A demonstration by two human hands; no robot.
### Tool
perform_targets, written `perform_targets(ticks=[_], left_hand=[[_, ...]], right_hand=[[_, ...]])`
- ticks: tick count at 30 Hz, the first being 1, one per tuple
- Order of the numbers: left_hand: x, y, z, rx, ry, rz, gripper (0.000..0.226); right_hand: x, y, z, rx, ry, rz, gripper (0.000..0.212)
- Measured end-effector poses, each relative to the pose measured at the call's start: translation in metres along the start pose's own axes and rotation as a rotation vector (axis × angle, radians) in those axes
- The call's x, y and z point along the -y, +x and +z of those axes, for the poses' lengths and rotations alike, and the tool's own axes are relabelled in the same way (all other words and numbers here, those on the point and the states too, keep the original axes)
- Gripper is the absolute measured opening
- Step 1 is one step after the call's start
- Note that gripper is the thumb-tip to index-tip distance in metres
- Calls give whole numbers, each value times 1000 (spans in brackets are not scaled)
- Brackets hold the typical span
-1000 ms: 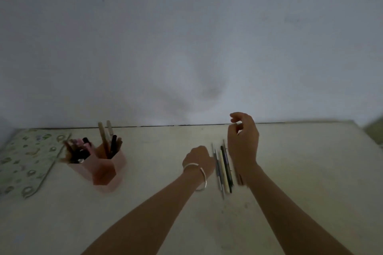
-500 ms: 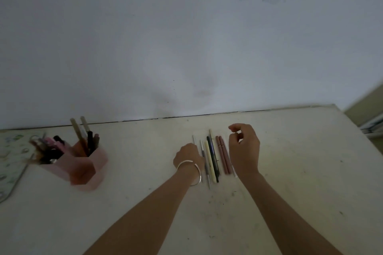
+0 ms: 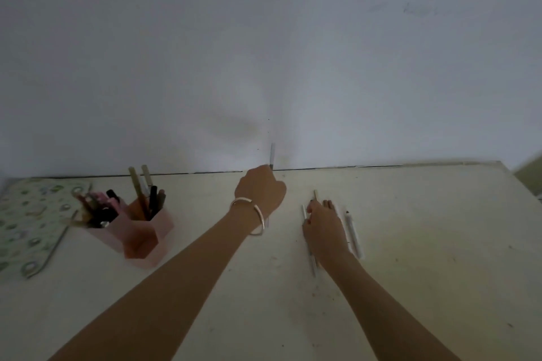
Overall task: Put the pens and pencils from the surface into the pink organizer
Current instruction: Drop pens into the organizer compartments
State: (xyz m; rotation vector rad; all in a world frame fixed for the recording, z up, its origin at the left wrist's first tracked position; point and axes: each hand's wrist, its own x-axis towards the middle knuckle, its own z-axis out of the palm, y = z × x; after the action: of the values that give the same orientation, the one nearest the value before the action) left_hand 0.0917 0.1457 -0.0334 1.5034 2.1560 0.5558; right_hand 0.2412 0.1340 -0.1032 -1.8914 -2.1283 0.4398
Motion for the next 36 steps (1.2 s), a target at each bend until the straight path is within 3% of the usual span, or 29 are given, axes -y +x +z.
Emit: perform_targets(ticks=[5, 8, 11, 15, 17, 20, 26, 31, 33, 36], left_hand=[[2, -8, -4, -29, -95, 64, 8], [9, -15, -4, -8, -177, 45, 12], [17, -20, -23, -36, -349, 6, 16], [48, -27, -87, -263, -379, 186, 97], [75, -30, -128, -365, -296, 213, 105], [111, -33, -169, -417, -242, 137, 94], [159, -41, -177, -492, 2, 97, 40], [170, -42, -166, -330, 239, 52, 18], [173, -43, -166, -284, 303, 15, 29], [174, -46, -175, -450, 237, 47, 44]], right_hand=[[2, -4, 17, 54, -117, -1, 13], [8, -6, 23, 101, -20, 42, 14], [28, -3, 15, 76, 294, 75, 48], [78, 10, -15, -74, 581, -107, 73], [111, 15, -28, -116, 676, -234, 72], [154, 14, -39, -160, 791, -343, 63], [210, -8, -29, -264, 989, -423, 55], [225, -20, -13, -251, 1026, -433, 51], [227, -22, -8, -246, 986, -437, 51], [232, -25, 0, -239, 848, -501, 51]])
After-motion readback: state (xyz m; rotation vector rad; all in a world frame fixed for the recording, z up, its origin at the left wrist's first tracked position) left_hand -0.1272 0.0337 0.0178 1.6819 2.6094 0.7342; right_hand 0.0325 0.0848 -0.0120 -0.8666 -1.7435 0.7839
